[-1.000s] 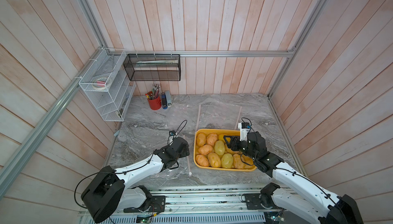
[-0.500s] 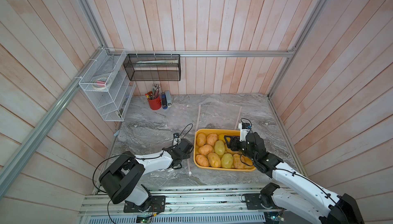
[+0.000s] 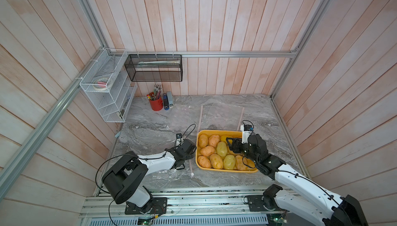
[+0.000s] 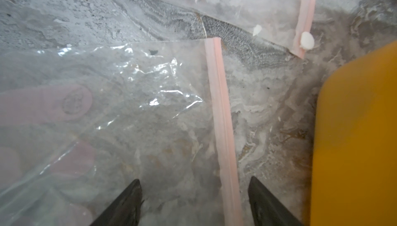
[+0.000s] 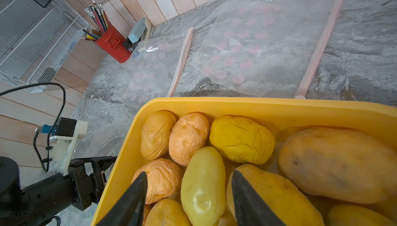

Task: Put the potatoes into a zipper bag and zip it
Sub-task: Pick up the zipper food storage bag at the center of the board.

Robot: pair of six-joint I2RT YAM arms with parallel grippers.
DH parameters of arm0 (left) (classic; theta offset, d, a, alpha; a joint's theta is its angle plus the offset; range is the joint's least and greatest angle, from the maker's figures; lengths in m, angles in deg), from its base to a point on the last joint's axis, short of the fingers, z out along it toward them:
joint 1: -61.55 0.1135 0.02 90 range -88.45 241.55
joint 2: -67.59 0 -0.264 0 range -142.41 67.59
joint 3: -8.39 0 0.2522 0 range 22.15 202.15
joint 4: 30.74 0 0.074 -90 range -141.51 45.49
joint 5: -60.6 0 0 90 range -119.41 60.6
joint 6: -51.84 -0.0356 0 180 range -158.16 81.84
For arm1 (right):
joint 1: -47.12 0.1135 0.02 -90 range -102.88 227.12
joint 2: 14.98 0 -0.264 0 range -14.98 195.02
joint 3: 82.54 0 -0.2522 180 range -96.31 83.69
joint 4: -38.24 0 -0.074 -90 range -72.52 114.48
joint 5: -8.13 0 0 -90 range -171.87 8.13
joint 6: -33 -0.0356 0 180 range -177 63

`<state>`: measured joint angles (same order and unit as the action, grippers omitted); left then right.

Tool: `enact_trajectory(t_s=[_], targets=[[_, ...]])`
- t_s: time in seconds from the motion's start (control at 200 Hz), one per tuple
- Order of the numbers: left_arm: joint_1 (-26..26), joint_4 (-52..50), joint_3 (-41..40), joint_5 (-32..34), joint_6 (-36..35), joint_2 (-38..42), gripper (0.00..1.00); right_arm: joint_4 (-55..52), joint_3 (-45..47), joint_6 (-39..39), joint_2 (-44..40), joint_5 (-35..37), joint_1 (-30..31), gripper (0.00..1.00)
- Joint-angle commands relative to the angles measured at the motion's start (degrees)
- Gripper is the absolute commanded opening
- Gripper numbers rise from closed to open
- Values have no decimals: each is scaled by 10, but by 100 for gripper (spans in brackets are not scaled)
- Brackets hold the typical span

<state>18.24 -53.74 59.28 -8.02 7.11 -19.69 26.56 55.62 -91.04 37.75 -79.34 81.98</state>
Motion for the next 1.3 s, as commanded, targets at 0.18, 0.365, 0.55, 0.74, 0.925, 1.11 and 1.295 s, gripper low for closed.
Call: enact_trajectory(t_s=[0.18,0.365,0.55,0.74,0.925,1.11,1.295], targets=[[-4,1,17,4,3,-22,55,-3,6,0,0,4,4,62],[-3,2,12,10,7,-19,33,-5,7,-4,-11,7,5,62],[-3,4,8,8,5,-2,16,-9,12,-8,-29,7,6,62],[-3,-3,4,2,0,31,0,-8,11,-15,-38,0,5,62],[-3,-43,7,-3,-14,108,0,-3,0,-20,-33,-27,11,61],[-5,-77,20,-45,-50,192,0,43,-4,-36,-12,-55,46,61],[-35,-121,55,-48,-66,232,0,115,-24,-46,58,-70,118,62]])
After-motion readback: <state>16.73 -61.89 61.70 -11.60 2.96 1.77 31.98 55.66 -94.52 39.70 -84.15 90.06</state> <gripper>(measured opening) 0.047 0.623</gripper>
